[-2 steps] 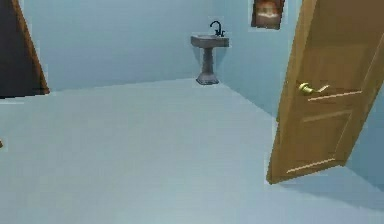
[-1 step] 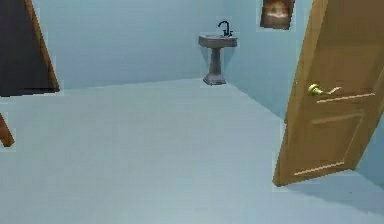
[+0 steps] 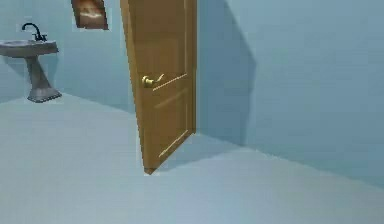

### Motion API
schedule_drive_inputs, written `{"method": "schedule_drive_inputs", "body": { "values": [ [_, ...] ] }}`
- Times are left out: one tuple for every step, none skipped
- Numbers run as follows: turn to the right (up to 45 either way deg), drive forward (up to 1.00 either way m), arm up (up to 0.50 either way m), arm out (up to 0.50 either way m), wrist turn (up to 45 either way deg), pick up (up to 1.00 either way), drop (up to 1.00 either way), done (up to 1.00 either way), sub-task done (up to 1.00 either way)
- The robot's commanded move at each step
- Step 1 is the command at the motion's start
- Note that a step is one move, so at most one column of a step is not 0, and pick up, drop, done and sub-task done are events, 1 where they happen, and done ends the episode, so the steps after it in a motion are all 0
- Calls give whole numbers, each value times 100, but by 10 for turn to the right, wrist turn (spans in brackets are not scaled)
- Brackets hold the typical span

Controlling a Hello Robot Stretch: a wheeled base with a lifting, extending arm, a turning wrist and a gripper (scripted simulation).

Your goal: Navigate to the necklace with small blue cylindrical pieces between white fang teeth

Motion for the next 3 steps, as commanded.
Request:
{"method": "schedule_drive_inputs", "body": {
  "values": [
    [450,0,0,0,0,0,0,0,0],
    [270,0,0,0,0,0,0,0,0],
    [0,20,0,0,0,0,0,0,0]
  ]
}}
